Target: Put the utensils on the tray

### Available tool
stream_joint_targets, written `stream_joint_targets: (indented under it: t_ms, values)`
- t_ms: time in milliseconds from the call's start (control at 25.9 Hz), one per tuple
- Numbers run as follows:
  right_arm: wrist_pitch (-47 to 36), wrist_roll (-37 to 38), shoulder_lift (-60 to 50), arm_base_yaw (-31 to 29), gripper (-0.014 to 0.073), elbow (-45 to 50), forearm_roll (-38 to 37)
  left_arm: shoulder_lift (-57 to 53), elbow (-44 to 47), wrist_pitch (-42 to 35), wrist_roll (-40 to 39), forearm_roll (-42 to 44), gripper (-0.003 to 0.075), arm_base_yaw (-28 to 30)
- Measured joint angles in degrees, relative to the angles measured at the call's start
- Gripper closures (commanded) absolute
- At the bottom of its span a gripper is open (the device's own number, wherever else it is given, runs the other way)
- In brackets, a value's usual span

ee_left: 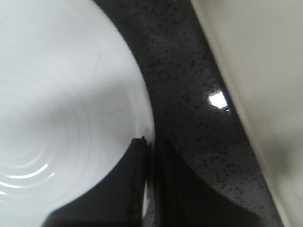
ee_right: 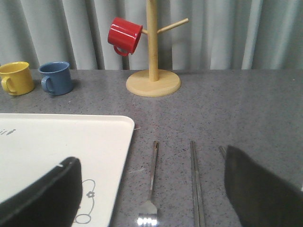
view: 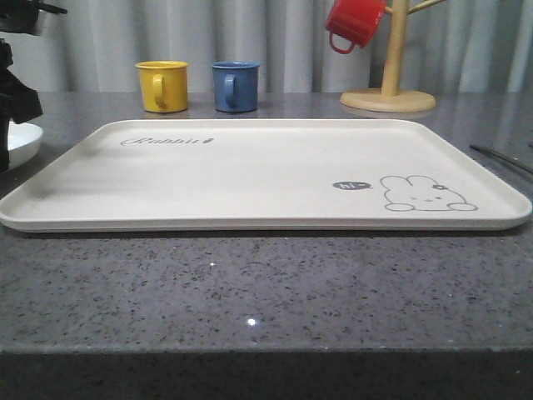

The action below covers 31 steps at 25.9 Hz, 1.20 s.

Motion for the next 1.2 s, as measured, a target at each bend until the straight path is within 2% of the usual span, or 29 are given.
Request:
stream_joint_targets:
  t_ms: [271, 426, 619, 774, 890, 1122, 1199]
  values:
    - [0.0, 0.0, 0.0, 0.0, -0.0041, 0.0, 0.0, -4.85, -8.93, 1.74, 0.0, 3.76, 0.0738, -4.9]
    - [0.0, 0.0, 0.0, 0.0, -0.0041, 0.0, 0.0, -6.32, -14.96, 2.39, 0.0, 4.37, 0.0738, -11.55]
    - [0.0, 0.0, 0.0, 0.0, -0.0041, 0.0, 0.0, -5.16, -15.48, 2.38, 0.0, 4.47, 0.0738, -22.54]
    - [0.0, 0.0, 0.0, 0.0, -0.0041, 0.0, 0.0, -1.71, -15.53, 2.38, 0.0, 3.0, 0.0738, -28.62]
    - [0.0, 0.0, 0.0, 0.0, -0.0041, 0.0, 0.0, 1.56, -15.53, 2.38, 0.0, 0.43, 0.0738, -30.79]
    - [0.0, 0.0, 0.0, 0.0, -0.0041, 0.0, 0.0, 6.61, -15.53, 3.64, 0.0, -1.64, 0.0734, -31.14]
    - [0.0, 0.0, 0.0, 0.0, -0.0041, 0.0, 0.0, 7.7, -15.53, 4.18, 0.0, -1.64, 0.0704, -31.14]
